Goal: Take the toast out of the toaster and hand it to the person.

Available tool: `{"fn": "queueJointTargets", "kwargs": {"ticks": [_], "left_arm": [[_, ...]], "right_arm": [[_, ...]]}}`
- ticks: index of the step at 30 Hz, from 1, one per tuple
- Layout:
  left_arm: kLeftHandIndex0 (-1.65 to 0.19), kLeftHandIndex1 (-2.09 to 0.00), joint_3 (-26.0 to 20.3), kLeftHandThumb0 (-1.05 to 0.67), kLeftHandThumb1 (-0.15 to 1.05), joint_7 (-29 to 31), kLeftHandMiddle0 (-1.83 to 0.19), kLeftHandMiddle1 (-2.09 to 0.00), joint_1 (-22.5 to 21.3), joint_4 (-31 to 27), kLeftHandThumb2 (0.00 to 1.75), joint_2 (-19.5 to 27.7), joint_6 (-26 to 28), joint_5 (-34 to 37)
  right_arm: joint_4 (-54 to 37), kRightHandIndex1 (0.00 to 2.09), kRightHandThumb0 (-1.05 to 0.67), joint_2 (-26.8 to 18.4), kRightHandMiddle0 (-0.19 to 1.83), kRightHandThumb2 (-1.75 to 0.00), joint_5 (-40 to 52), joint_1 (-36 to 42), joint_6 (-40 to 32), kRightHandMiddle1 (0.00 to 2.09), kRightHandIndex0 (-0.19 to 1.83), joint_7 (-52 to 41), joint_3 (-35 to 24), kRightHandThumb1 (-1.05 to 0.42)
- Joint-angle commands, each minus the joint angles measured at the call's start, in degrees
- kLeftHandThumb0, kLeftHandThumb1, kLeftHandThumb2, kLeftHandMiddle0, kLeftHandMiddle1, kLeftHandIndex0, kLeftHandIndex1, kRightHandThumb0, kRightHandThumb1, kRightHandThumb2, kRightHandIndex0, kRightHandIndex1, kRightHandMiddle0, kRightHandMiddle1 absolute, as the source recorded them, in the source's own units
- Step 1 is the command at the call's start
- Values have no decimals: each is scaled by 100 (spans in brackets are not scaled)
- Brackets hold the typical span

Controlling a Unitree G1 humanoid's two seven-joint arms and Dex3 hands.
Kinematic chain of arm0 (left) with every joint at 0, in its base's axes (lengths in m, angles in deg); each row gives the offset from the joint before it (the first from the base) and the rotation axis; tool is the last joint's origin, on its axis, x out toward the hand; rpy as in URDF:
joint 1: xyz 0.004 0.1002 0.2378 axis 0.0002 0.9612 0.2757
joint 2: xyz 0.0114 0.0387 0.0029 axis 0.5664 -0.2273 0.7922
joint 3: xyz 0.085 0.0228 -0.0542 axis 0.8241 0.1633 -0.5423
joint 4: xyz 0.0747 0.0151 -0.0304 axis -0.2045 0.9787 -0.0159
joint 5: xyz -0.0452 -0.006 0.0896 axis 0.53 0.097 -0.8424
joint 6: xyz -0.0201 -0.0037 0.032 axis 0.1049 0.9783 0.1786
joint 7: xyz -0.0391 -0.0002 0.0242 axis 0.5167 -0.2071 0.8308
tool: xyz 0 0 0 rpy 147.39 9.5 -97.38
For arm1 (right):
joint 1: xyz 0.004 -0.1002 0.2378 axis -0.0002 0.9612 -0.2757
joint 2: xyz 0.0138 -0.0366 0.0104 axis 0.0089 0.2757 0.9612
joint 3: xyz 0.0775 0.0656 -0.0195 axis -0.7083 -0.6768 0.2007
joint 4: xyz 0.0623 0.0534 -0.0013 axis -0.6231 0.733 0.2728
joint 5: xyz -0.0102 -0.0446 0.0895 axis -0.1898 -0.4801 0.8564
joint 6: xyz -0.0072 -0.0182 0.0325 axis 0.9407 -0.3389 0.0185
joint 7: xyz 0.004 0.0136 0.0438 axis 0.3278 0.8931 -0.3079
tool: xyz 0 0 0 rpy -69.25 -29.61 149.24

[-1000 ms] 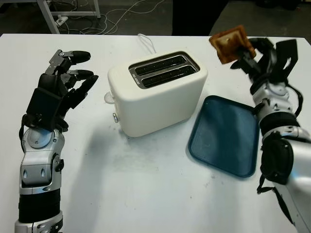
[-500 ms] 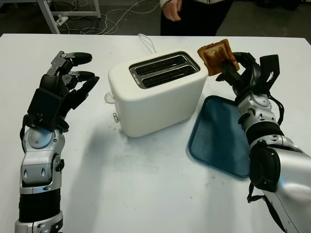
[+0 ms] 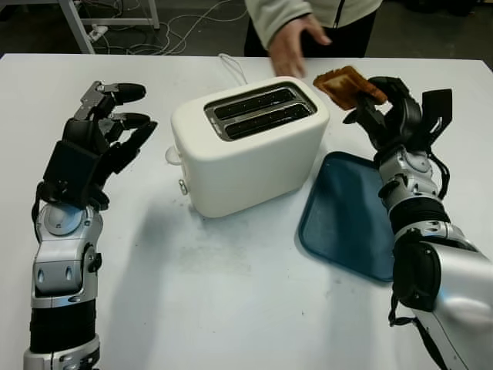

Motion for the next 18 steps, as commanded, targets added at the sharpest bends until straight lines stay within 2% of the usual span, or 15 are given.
{"fn": "queueJointTargets", "kwargs": {"ticks": [1, 8, 18], "left_arm": [[-21, -107, -4, -83, 89, 12, -18, -126, -13, 5, 0, 37, -65, 26], [-20, -108, 5, -82, 89, -16, -17, -126, -5, -75, 0, 15, 21, 40], [-19, -109, -26, -82, 89, 19, -16, -127, 13, -68, 0, 25, -5, 72]], "right_arm": [[-132, 175, -24, 33, 56, -45, 130, 86, 38, 175, 94, 15, -64, -92], [-216, 175, -26, 42, 58, -40, 150, 118, -22, 175, 95, -21, -102, -92], [-287, 175, -22, 75, 56, -45, 172, 140, -23, 175, 94, -84, -74, -92]]}}
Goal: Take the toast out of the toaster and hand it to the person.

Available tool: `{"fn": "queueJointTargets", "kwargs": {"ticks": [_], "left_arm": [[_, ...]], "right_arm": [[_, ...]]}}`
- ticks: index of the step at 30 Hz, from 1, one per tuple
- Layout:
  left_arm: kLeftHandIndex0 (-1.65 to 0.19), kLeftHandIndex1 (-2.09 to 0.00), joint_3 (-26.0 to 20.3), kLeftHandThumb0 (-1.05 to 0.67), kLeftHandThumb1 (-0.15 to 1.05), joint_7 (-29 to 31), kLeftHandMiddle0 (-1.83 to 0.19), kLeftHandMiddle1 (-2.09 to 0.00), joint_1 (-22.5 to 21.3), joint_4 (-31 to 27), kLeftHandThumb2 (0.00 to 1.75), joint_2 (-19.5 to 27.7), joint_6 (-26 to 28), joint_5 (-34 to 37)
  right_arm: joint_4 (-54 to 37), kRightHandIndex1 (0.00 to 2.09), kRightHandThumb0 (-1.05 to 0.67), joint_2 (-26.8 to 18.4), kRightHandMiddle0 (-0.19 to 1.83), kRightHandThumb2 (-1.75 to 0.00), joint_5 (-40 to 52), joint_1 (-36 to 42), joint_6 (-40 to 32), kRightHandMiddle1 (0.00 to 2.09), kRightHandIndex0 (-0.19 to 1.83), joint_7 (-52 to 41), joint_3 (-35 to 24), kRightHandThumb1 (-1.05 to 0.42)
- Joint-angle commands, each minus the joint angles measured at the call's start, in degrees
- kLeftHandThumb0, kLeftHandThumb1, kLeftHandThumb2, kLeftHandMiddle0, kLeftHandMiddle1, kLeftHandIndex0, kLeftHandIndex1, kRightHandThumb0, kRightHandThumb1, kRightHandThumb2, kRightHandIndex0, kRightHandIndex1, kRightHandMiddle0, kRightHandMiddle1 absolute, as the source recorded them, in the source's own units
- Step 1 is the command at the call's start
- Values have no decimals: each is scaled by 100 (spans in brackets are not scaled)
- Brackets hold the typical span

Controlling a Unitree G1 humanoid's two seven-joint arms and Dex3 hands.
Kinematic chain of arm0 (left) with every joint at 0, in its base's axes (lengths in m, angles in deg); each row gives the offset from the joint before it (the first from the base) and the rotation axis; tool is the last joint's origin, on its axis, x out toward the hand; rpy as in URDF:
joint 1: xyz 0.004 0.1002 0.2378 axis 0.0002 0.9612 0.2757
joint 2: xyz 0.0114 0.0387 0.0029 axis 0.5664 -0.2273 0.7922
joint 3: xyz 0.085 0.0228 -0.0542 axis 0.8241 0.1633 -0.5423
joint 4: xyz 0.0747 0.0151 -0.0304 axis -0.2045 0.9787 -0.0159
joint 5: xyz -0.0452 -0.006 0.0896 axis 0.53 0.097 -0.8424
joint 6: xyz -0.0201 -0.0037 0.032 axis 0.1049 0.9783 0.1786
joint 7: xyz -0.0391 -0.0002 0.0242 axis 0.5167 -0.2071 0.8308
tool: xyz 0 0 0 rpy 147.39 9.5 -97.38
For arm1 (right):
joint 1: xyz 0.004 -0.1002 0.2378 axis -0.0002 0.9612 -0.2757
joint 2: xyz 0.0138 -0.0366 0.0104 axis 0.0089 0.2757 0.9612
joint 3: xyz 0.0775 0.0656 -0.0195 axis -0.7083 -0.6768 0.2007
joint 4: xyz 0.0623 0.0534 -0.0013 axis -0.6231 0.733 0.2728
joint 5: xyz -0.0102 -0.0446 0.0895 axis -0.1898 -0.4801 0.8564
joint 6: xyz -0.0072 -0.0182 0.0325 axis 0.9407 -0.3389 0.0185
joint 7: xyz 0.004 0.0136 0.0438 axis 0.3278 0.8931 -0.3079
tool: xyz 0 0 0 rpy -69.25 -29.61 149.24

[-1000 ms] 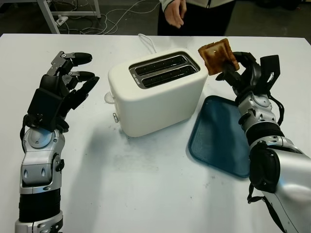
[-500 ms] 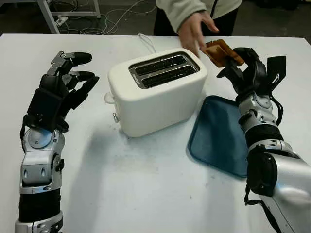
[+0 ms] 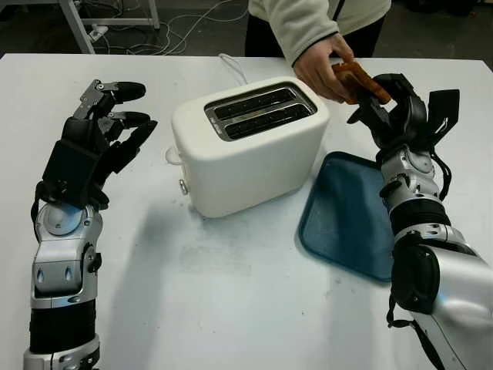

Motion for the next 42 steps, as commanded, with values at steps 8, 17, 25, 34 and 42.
{"fn": "queueJointTargets", "kwargs": {"ticks": [8, 17, 25, 34, 42], "left_arm": [[-19, -109, -5, -82, 89, -31, -16, -127, 36, -21, 0, 5, -29, 23], [-21, -109, -4, -82, 90, -32, -18, -126, 61, 3, 0, -1, -76, 2], [-18, -111, -39, -81, 89, -56, -16, -129, 133, -63, 0, -19, -22, 31], [-16, -115, -135, -83, 91, -126, -15, -131, 348, 5, 1, -71, -253, 44], [-15, -114, -78, -83, 92, -221, -16, -129, 917, -153, 7, -312, -449, -35]], "right_arm": [[-111, 175, -25, 10, 58, -45, 132, 108, 58, 175, 97, -355, 2, -92], [-371, 148, -46, -257, 26, -44, -542, 388, 261, 144, 48, -355, 606, -92], [-2534, 8, -65, -287, 9, -44, -1308, 1860, 311, 7, 7, 156, 1184, -92], [-5502, 10, -80, -133, 19, -51, -1490, 4081, -11, 6, 16, 297, 1377, -92], [-6810, 12, -85, 658, 22, -49, -1356, 5353, 204, 5, 23, 458, 1764, -92]]}}
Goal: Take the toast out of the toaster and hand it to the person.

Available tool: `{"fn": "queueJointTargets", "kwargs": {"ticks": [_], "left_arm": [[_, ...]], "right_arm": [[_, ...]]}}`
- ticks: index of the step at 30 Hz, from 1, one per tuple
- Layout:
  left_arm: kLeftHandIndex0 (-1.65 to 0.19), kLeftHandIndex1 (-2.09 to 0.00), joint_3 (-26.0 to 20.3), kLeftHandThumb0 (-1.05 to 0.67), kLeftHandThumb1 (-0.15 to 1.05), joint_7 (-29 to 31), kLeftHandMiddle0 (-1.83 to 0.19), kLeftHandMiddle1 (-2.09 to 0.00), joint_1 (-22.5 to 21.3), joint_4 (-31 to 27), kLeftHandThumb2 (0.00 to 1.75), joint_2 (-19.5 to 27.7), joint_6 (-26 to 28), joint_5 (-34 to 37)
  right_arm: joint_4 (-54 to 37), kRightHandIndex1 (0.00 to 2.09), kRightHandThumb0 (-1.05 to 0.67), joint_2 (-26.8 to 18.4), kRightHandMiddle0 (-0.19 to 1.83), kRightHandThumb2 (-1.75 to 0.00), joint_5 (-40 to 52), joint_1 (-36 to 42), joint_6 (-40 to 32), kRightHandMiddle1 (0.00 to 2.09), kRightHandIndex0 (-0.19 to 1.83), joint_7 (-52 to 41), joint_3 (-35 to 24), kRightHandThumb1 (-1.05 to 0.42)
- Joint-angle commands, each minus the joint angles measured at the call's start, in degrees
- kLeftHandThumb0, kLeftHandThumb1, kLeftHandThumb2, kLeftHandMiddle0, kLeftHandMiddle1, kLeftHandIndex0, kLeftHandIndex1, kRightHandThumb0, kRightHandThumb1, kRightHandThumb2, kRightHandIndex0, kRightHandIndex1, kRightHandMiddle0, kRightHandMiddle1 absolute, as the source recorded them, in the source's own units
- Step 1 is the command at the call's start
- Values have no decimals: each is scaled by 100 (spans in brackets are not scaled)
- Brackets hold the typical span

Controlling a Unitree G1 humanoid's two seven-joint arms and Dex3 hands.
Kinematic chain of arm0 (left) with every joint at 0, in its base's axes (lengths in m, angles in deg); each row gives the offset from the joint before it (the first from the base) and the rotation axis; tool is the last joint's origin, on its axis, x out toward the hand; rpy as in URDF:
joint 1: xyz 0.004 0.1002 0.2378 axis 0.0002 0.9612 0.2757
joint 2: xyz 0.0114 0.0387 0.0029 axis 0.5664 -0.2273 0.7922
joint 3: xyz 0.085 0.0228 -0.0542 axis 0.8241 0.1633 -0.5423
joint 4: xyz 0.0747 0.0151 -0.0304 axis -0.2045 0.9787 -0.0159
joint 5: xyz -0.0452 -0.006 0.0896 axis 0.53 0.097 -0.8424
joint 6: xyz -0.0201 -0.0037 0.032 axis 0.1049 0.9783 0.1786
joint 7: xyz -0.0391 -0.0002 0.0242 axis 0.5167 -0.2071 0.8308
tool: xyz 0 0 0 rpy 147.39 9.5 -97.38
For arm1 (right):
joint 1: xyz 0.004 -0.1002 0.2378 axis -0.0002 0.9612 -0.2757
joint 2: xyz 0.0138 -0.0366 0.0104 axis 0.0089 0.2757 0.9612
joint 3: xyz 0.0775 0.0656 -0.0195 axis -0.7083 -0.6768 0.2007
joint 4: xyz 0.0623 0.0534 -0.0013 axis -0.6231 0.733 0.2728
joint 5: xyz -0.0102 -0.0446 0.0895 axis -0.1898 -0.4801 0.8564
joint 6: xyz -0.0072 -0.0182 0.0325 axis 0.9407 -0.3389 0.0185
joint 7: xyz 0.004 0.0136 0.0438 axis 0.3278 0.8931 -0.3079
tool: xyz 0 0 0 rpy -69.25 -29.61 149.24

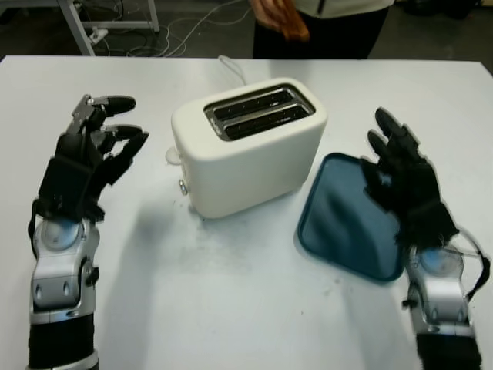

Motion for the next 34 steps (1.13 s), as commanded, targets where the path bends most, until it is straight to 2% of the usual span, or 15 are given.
{"fn": "queueJointTargets", "kwargs": {"ticks": [1, 7, 14, 18, 22, 25, 30, 34], "left_arm": [[-14, -113, 72, -83, 92, -91, -16, -128, 220, -161, 8, -107, -140, -45], [-5, -119, 364, -78, 92, -261, -6, -134, 831, -297, 11, -600, -684, -83], [0, -114, 464, -80, 92, -188, 0, -127, 1009, 525, 16, -1032, -1651, 156], [0, -116, 500, -71, 88, 105, 0, -127, 977, 984, 13, -1187, -2046, 438], [0, -112, 512, -73, 91, 167, 0, -123, 991, 1049, 13, -1114, -2081, 288], [0, -104, 563, -79, 92, 221, 0, -116, 1045, 952, 23, -969, -2007, 146], [0, -101, 584, -80, 92, 319, 0, -113, 1082, 868, 24, -879, -1879, 268], [0, -108, 570, -83, 92, 238, 0, -121, 1048, 905, 25, -888, -1919, 171]], "right_arm": [[-124, 12, -83, 192, 23, -50, -18, 309, 308, 5, 23, 34, 175, -92], [-199, 9, -77, 635, 24, -53, -22, 875, 168, 3, 21, 13, 759, -92], [311, 9, -76, 719, 26, -52, -206, 633, 536, 2, 24, 219, 753, -92], [555, 9, -75, 768, 27, -53, -234, 483, 662, 2, 24, 376, 685, -92], [622, 9, -74, 774, 27, -55, -300, 398, 672, 2, 25, 494, 631, -92], [647, 9, -74, 768, 27, -57, -317, 355, 666, 2, 25, 554, 593, -92], [519, 9, -74, 752, 28, -58, -424, 334, 538, 2, 25, 703, 567, -92], [441, 9, -75, 743, 28, -57, -439, 331, 410, 2, 26, 723, 581, -92]]}}
